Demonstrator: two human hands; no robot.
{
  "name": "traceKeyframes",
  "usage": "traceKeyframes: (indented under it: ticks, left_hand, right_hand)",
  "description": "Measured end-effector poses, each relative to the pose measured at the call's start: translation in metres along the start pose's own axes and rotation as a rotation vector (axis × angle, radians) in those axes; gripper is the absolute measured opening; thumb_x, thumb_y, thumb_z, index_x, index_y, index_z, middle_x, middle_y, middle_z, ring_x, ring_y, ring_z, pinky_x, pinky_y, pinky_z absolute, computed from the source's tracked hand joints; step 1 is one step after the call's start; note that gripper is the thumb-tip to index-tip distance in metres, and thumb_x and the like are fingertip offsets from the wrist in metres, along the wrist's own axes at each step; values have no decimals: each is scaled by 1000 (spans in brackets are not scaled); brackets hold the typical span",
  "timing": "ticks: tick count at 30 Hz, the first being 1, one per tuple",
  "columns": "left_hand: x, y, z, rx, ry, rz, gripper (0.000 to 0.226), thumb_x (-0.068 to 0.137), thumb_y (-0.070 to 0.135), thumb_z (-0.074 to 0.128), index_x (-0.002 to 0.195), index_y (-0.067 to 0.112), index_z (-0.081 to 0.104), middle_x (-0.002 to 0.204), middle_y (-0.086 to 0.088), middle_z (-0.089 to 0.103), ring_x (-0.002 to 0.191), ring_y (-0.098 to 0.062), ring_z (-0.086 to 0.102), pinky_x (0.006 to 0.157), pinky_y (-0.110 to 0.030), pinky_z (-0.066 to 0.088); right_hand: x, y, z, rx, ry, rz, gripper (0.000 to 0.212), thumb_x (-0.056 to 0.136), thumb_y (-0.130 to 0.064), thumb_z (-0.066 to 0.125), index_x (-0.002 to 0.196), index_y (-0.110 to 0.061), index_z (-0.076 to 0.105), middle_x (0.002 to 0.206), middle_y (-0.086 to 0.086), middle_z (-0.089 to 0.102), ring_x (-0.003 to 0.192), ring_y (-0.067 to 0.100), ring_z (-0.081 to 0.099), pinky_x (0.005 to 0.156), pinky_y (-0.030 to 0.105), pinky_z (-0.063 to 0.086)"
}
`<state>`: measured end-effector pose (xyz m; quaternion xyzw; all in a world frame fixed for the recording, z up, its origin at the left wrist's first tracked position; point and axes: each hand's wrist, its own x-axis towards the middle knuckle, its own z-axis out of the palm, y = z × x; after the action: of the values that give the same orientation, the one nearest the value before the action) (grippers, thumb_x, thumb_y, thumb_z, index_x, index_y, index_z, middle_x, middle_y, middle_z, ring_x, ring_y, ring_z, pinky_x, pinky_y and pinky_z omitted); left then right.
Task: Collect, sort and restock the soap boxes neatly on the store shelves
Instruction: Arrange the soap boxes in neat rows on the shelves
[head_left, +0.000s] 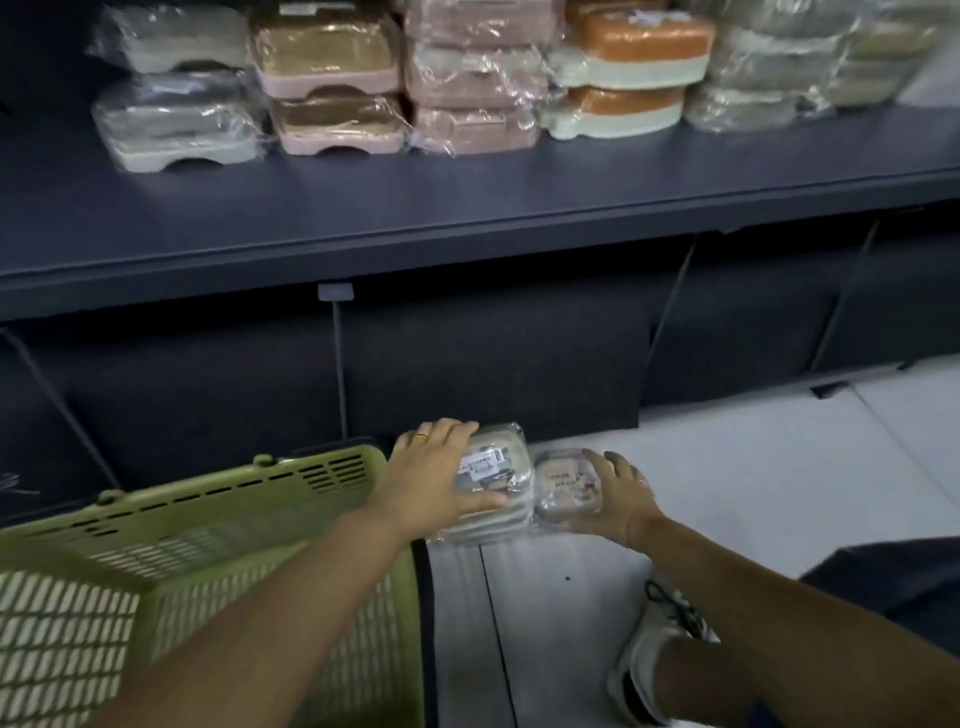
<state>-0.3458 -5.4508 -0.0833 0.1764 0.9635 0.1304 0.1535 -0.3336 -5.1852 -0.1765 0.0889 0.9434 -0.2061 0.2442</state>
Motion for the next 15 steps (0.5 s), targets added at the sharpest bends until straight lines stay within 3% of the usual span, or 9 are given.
traceKeyframes:
  ticks: [2,5,12,15]
  left_hand:
    - [3,-6,5,31,-55,-27,110,70,81,56,155,25,14,154,5,28,140,-19,28,115,-39,21]
    - [8,-13,8,40,-69,-46,117,66,80,63,155,26,10,152,5,30,139,-19,30,115,-40,23]
    - [10,-17,12,-55,14,-54,114,65,78,65,155,27,15,145,8,35,133,-14,33,114,-38,29]
    - [8,-16,13,-82,56,-46,111,66,76,66,154,27,19,142,8,37,131,-14,34,113,-37,29]
  right_hand:
    - [13,2,17,-154,-25,-32,121,62,-66,76,153,-30,6,159,4,8,146,30,11,119,47,14]
    - [35,1,27,-189,-33,-38,125,62,-70,75,153,-33,-2,161,3,-1,148,33,4,119,53,9]
    - [61,5,33,-345,-92,-96,122,64,-76,66,153,-32,-4,161,4,0,148,37,-7,115,62,-2]
    - [61,3,34,-340,-65,-137,118,64,-71,70,152,-28,5,158,7,7,147,37,3,117,59,8]
